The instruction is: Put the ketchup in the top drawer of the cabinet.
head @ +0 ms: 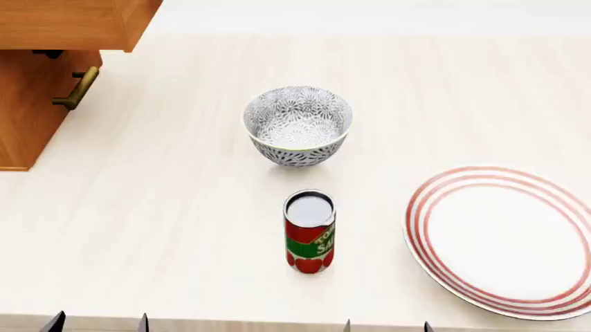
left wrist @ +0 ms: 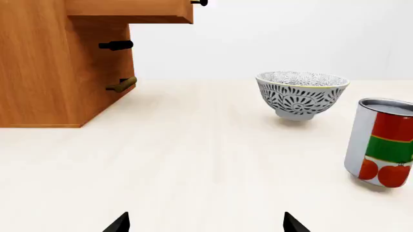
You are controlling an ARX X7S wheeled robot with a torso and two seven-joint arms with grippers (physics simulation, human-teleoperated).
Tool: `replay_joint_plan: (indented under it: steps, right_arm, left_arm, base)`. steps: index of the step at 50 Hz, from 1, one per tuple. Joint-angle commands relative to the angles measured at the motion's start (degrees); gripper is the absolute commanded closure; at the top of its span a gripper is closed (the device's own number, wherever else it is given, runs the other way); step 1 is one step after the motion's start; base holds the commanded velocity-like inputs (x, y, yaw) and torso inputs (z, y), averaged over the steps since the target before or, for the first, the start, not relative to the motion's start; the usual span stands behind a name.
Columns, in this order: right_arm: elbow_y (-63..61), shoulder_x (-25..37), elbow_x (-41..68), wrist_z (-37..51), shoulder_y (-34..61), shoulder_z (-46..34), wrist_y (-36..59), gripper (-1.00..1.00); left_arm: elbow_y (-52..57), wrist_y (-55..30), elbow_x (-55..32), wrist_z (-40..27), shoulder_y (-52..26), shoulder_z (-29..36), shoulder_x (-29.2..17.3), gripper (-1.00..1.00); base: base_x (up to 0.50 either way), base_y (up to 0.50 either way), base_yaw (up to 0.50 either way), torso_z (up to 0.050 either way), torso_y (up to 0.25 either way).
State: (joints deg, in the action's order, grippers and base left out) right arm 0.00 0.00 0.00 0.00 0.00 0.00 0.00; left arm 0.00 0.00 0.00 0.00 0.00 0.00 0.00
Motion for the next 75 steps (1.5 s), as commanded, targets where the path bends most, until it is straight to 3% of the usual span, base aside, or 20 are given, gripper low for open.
replay_joint_plan:
  steps: [1, 2, 11, 26, 29, 36, 46, 75]
  right_arm:
    - [0.46, 0.86, 0.87, 1.11, 0.27, -1.11, -0.2, -1.0]
    - [3.43, 1.1, 1.01, 1.41, 0.11, -1.5, -3.63, -1.0]
    - [-3.78, 3.1, 1.61, 3.15, 0.44, -2.77, 1.95, -1.0]
    - [-25.24, 5.91, 2.84, 4.94, -0.67, -2.28, 13.05, -1.0]
    - [-24.89, 6.05, 3.12, 5.02, -1.83, -2.36, 9.92, -1.0]
    - [-31.55, 6.95, 4.04, 5.7, -2.82, -2.27, 12.17, -1.0]
    - [-32.28, 7.47, 6.02, 5.74, -3.13, -2.46, 11.45, -1.0]
    - [-31.61, 9.03, 6.98, 7.48, -2.23, -3.93, 12.18, -1.0]
  left_arm:
    - [-0.3, 0.1, -2.06, -2.37, -0.28, 2.38, -2.04, -1.0]
    - [0.7, -0.43, -2.16, -2.65, 0.11, 2.51, -2.2, -1.0]
    - [5.71, -3.57, -3.1, -4.04, 0.43, 3.63, -3.45, -1.0]
    - [23.91, -12.73, -3.6, -5.8, 1.89, 4.18, -6.29, -1.0]
    - [27.93, -14.84, -4.02, -6.16, 2.09, 4.0, -6.82, -1.0]
    - [36.07, -18.95, -4.68, -7.14, 2.17, 3.7, -7.76, -1.0]
    - [36.12, -18.61, -5.48, -7.98, 2.0, 3.52, -8.12, -1.0]
    - [34.61, -18.45, -6.17, -9.71, 1.46, 4.41, -9.56, -1.0]
  base:
    - [0.0, 0.0, 0.0, 0.0, 0.0]
    - [0.0, 0.0, 0.0, 0.0, 0.0]
    - [0.0, 0.0, 0.0, 0.0, 0.0]
    - [0.0, 0.0, 0.0, 0.0, 0.0]
    - [0.0, 0.0, 0.0, 0.0, 0.0]
    - [0.0, 0.0, 0.0, 0.0, 0.0]
    - [0.03, 0.0, 0.0, 0.0, 0.0]
    - [0.5, 0.0, 0.0, 0.0, 0.0]
